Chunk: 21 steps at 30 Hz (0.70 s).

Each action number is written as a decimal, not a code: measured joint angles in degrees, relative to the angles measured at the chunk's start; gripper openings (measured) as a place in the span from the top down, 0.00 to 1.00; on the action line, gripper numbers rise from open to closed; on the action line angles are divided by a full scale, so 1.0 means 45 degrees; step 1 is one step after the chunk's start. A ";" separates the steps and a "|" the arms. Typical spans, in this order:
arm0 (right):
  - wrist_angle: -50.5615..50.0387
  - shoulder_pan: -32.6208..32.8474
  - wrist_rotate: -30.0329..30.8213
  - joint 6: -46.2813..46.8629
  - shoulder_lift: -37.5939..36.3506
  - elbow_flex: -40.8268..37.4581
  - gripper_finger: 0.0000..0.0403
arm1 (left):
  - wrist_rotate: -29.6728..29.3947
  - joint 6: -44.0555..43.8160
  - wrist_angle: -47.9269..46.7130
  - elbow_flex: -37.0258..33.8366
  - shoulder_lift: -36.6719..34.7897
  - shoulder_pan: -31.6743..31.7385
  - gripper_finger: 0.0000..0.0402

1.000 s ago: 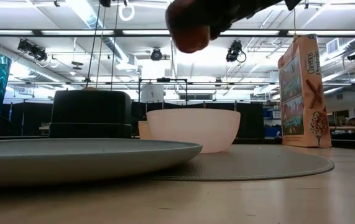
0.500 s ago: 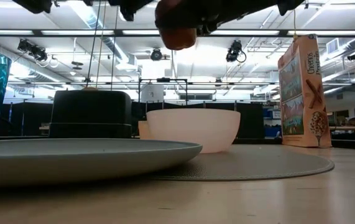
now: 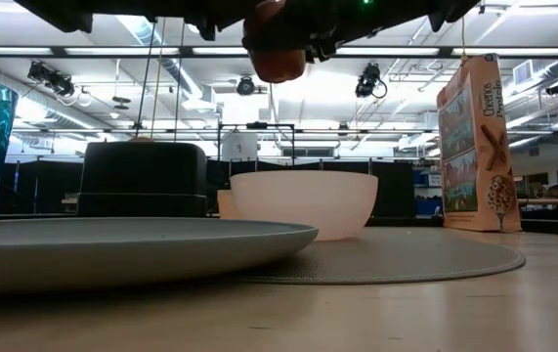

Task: Arrange a breakfast setting
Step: Put the red apple on the brown tablemat

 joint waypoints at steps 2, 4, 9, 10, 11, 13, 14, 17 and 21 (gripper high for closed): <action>0.0039 -0.0003 0.0011 0.0000 0.0000 0.0000 0.17 | -0.0378 0.0108 -0.0002 0.0013 0.0000 0.0027 0.69; 0.0037 -0.0010 0.0059 0.0003 0.0000 0.0000 0.17 | -0.0525 0.0212 0.0010 0.0012 0.0000 0.0055 0.75; 0.0051 -0.0015 0.0069 0.0000 0.0000 0.0000 0.16 | -0.0541 0.0243 0.0113 0.0008 -0.0005 0.0247 0.94; 0.0046 -0.0019 0.0069 0.0000 0.0000 0.0000 0.15 | -0.0544 0.0238 0.0107 0.0008 -0.0005 0.0272 0.95; 0.0051 -0.0019 0.0069 0.0000 0.0000 0.0000 0.14 | -0.0540 0.0238 0.0111 0.0008 -0.0005 0.0277 0.95; 0.0179 -0.0019 0.0064 0.0005 -0.0023 0.0045 0.11 | -0.0552 0.0253 -0.0048 -0.0008 0.0022 0.0272 0.95; 0.0222 -0.0017 0.0057 0.0005 -0.0044 0.0049 0.10 | -0.0575 0.0250 -0.0081 -0.0021 0.0039 0.0272 0.95; 0.0119 -0.0010 0.0050 0.0005 -0.0053 0.0053 0.07 | -0.0580 0.0248 -0.0025 -0.0026 -0.0072 0.0277 0.95; -0.0018 -0.0015 0.0124 0.0010 -0.0053 0.0053 0.04 | -0.0689 0.0597 -0.0194 -0.0026 -0.0349 0.0272 0.95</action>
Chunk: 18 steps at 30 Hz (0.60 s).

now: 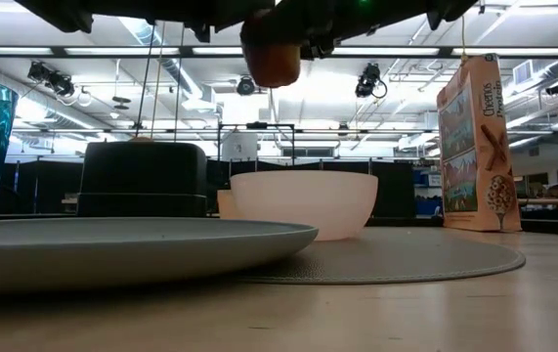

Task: Arrange a breakfast setting
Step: Put the red apple on the brown tablemat

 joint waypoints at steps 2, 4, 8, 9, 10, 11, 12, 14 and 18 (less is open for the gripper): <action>-0.0318 0.0000 0.0053 0.0051 0.0001 0.0000 0.03 | -0.0309 0.0215 -0.0371 0.0005 -0.0329 -0.0008 0.95; -0.0729 0.0000 0.0153 0.0225 -0.0040 0.0000 0.02 | -0.0701 0.0273 -0.1163 0.0005 -0.0786 -0.0015 0.95; -0.1348 0.0000 0.0667 0.0769 -0.0217 -0.0010 0.02 | -0.1345 0.0231 -0.2866 0.0010 -0.1647 -0.0010 0.95; -0.1619 0.0000 0.0664 0.0801 -0.0333 -0.0010 0.02 | -0.1485 0.0224 -0.3230 0.0014 -0.1819 -0.0010 0.95; -0.1783 0.0004 0.0674 0.0809 -0.0407 -0.0024 0.02 | -0.1729 0.0215 -0.3595 0.0015 -0.1932 -0.0010 0.95; -0.1713 0.0009 0.0674 0.0834 -0.0432 -0.0016 0.02 | -0.1971 0.0173 -0.3942 0.0015 -0.2008 -0.0010 0.95; -0.1828 0.0019 0.0674 0.0902 -0.0522 -0.0011 0.02 | -0.2183 0.0087 -0.4388 0.0015 -0.2100 -0.0010 0.95; -0.1898 0.0027 0.0674 0.1085 -0.0645 -0.0019 0.02 | -0.2456 -0.0258 -0.5012 0.0017 -0.2182 -0.0003 0.95; -0.2094 0.0085 0.0695 0.1142 -0.0851 -0.0019 0.02 | -0.2801 -0.1305 -0.6662 0.0022 -0.2151 0.0005 0.95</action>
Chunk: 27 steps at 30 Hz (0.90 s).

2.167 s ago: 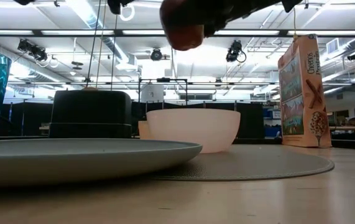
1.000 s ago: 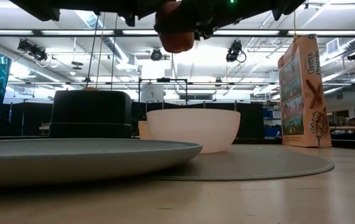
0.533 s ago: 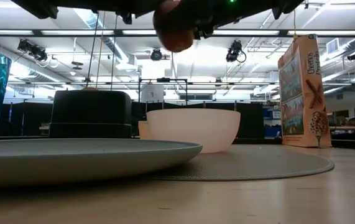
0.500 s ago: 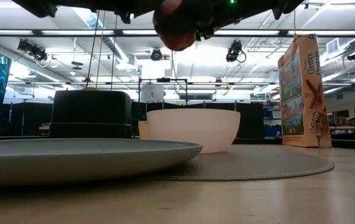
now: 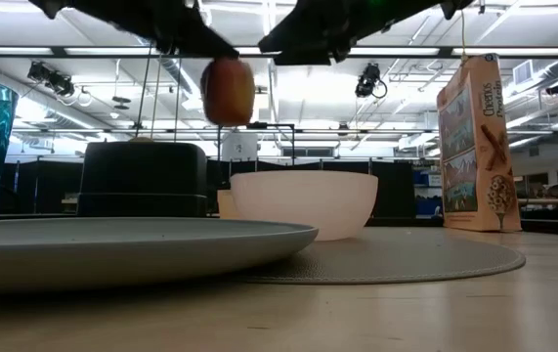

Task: Arrange a breakfast setting
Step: Put the red apple on the brown tablemat

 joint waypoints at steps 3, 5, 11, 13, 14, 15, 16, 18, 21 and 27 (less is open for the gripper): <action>-0.0016 0.0105 0.0023 0.0009 -0.0008 0.0000 0.02 | -0.0538 -0.1027 -0.0203 -0.0565 0.0018 -0.0011 0.95; -0.0043 0.0182 0.0020 0.0087 -0.0003 0.0000 0.02 | -0.0757 -0.1710 0.0234 -0.1283 -0.0006 -0.0005 0.95; -0.0149 0.0279 0.0013 0.0837 -0.0003 0.0000 0.02 | -0.1345 -0.2181 0.3032 -0.3321 0.0075 0.0082 0.95; -0.0169 0.0280 0.0008 0.1039 -0.0003 0.0000 0.02 | -0.1358 -0.2171 0.3675 -0.3745 0.0100 0.0266 0.95; -0.0161 0.0280 0.0008 0.1152 -0.0003 0.0000 0.02 | -0.1364 -0.2194 0.3823 -0.3884 0.0096 0.0388 0.95; -0.0151 0.0280 0.0007 0.1238 -0.0003 0.0000 0.02 | -0.1361 -0.2249 0.3857 -0.3968 0.0096 0.0534 0.95; -0.0143 0.0280 0.0008 0.1286 -0.0003 0.0000 0.02 | -0.1355 -0.2371 0.3869 -0.4050 0.0096 0.0704 0.95; -0.0135 0.0280 0.0008 0.1303 -0.0003 0.0000 0.02 | -0.1290 -0.2495 0.3869 -0.4195 0.0096 0.0984 0.95; -0.0091 0.0280 -0.0011 0.1316 0.0001 0.0000 0.02 | -0.1062 -0.2589 0.3889 -0.4248 0.0096 0.1327 0.95; -0.0052 0.0232 -0.0026 0.1311 0.0006 0.0000 0.02 | 0.0258 -0.2867 0.4037 -0.4248 0.0096 0.1984 0.95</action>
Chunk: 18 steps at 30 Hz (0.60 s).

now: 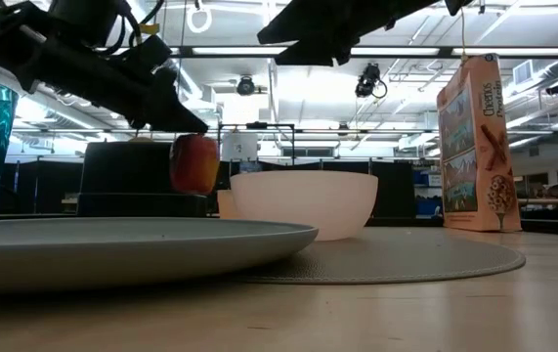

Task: Arrange a breakfast setting
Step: Put the red apple on the brown tablemat

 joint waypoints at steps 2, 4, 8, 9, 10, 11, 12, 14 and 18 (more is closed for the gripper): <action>0.0000 -0.0043 0.0000 0.0000 0.0000 0.0000 0.02 | 0.0971 -0.0282 -0.0009 0.0000 0.0000 0.0440 0.95; 0.0005 -0.0096 -0.0052 0.0000 0.0000 0.0000 0.02 | 0.1601 -0.0607 0.0057 0.0000 0.0000 0.0904 0.95; 0.0005 -0.0147 -0.0092 0.0000 0.0000 -0.0002 0.02 | 0.1782 -0.0630 0.0488 0.0000 0.0422 0.1449 0.95; 0.0006 -0.0147 -0.0097 -0.0005 0.0000 -0.0005 0.02 | 0.1782 -0.0641 0.0914 -0.0005 0.0650 0.1514 0.95; 0.0004 -0.0147 -0.0096 -0.0005 0.0000 -0.0005 0.02 | 0.1778 -0.0640 0.1570 -0.0002 0.0951 0.1520 0.95; 0.0000 -0.0142 -0.0097 -0.0005 0.0000 -0.0005 0.02 | 0.1768 -0.0625 0.2144 0.0005 0.1284 0.1510 0.95; 0.0000 -0.0142 -0.0102 -0.0005 0.0000 -0.0005 0.02 | 0.1780 -0.0618 0.2554 0.0005 0.1636 0.1491 0.95; -0.0004 -0.0142 -0.0097 -0.0005 0.0000 -0.0005 0.03 | 0.1811 -0.0649 0.3095 0.0000 0.2293 0.1484 0.95; -0.0006 -0.0142 -0.0102 -0.0011 0.0000 -0.0005 0.04 | 0.1734 -0.0939 0.4327 0.0005 0.3574 0.1488 0.95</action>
